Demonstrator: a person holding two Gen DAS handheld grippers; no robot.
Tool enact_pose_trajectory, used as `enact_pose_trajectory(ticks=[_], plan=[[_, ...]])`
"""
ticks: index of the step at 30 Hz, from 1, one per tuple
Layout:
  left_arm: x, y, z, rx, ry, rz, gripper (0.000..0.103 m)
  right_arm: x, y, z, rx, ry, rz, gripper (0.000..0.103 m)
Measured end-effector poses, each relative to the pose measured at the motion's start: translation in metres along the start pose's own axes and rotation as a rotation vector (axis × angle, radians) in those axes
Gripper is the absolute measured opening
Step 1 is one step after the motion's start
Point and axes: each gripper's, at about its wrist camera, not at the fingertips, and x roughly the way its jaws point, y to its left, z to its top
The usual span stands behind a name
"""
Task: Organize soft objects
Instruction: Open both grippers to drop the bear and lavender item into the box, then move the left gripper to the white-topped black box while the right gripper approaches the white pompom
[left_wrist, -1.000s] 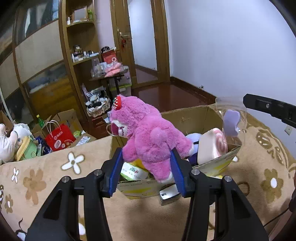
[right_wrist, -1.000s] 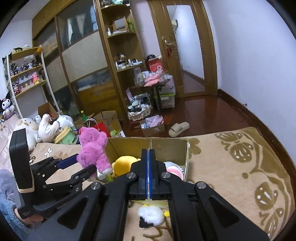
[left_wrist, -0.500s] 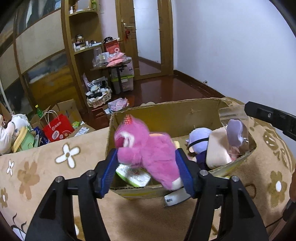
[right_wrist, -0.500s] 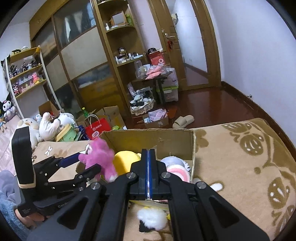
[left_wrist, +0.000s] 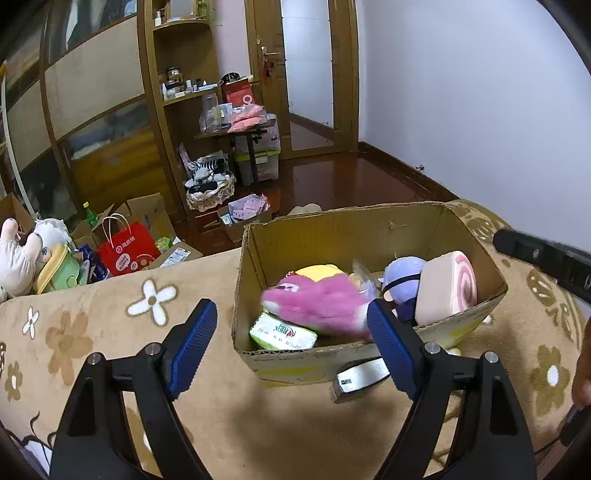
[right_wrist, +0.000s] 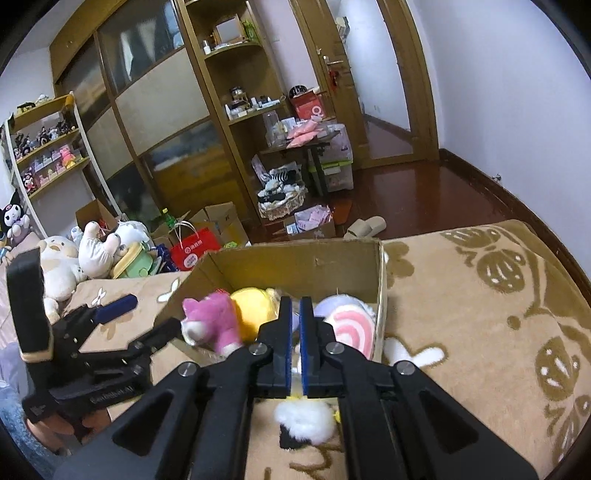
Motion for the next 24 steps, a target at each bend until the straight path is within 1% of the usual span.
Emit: enact_pose_trajectory(ticks=[2,4,5,7,8,9,10,11,12,14,16,18,20,22,24], plan=[[-0.003,0.001,-0.001,-0.001,0.008,0.005,0.083,-0.001,0.001,-0.004,-0.004,0.014,-0.006,0.012],[-0.004,0.002,-0.002,0.000,0.015,0.009,0.083,-0.003,0.000,-0.006,-0.002,0.025,-0.007,0.022],[-0.005,0.003,-0.003,0.001,0.021,0.011,0.083,-0.004,0.001,-0.007,-0.004,0.028,-0.010,0.024],[-0.008,0.002,-0.005,0.001,0.029,0.013,0.084,-0.007,0.001,-0.009,-0.010,0.031,-0.018,0.036],[-0.009,0.002,-0.006,0.000,0.035,0.015,0.087,-0.008,0.001,-0.011,-0.013,0.033,-0.021,0.040],[-0.012,0.002,-0.008,-0.003,0.040,0.017,0.094,-0.010,0.002,-0.012,-0.014,0.035,-0.025,0.047],[-0.014,0.002,-0.008,-0.006,0.041,0.019,0.095,-0.010,0.002,-0.014,-0.013,0.037,-0.027,0.055],[-0.016,0.003,-0.009,-0.013,0.042,0.022,0.096,-0.012,0.002,-0.016,-0.011,0.039,-0.032,0.061],[-0.018,0.003,-0.009,-0.016,0.047,0.021,0.097,-0.013,0.002,-0.017,-0.009,0.041,-0.036,0.068],[-0.019,0.003,-0.011,-0.021,0.068,0.021,0.097,-0.015,0.002,-0.021,-0.007,0.055,-0.043,0.075],[-0.021,0.003,-0.013,-0.023,0.082,0.026,0.097,-0.017,0.004,-0.024,-0.017,0.062,-0.056,0.090],[-0.023,0.003,-0.016,-0.027,0.098,0.020,0.097,-0.021,0.004,-0.025,-0.021,0.058,-0.061,0.095],[-0.025,0.002,-0.019,-0.034,0.109,0.009,0.097,-0.023,0.004,-0.027,-0.024,0.064,-0.069,0.097],[-0.026,0.004,-0.021,-0.056,0.124,-0.012,0.097,-0.024,0.003,-0.028,-0.021,0.069,-0.078,0.101],[-0.027,0.004,-0.024,-0.070,0.136,-0.019,0.097,-0.024,0.002,-0.031,-0.016,0.075,-0.087,0.102]])
